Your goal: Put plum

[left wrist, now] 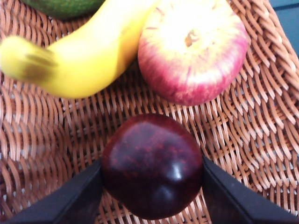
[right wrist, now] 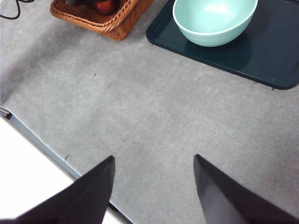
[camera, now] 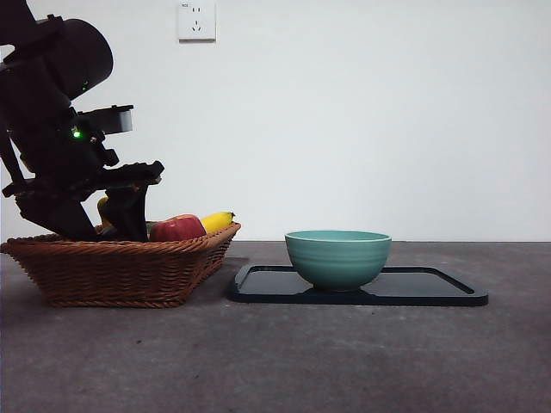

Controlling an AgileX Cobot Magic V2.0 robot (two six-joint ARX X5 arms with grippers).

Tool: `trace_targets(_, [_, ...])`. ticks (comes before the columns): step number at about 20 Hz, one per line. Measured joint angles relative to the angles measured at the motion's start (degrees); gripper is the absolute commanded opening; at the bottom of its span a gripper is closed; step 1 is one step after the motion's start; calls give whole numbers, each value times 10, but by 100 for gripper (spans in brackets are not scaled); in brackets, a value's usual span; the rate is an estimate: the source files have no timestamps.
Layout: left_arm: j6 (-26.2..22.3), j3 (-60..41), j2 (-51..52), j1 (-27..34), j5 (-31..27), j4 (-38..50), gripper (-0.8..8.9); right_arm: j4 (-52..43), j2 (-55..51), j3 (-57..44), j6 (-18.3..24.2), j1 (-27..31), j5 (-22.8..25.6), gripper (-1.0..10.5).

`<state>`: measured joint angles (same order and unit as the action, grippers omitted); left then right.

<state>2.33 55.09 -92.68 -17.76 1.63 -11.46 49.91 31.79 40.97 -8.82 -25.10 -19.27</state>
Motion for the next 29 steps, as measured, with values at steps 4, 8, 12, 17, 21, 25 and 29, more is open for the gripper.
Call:
trace_targets(4, [1,0,-2,0,0,2,418,0,0,0,0,0,0,267])
trace_targets(8, [1,0,-4,0,0,-10,445,0,0,0,0,0,0,267])
trace_targets(12, [1,0,21,0,0,-23,470,0,0,0,0,0,0,267])
trace_targets(17, [1,0,133,-4,17,-61,468,0,0,0,0,0,9,267])
trace_targets(21, [1,0,239,-13,103,-110,465,0,0,0,0,0,13,267])
trace_targets(25, [1,0,334,-20,193,-178,464,0,0,0,0,0,13,267])
trace_targets(29, [1,0,390,-20,277,-271,463,0,0,0,0,0,14,267])
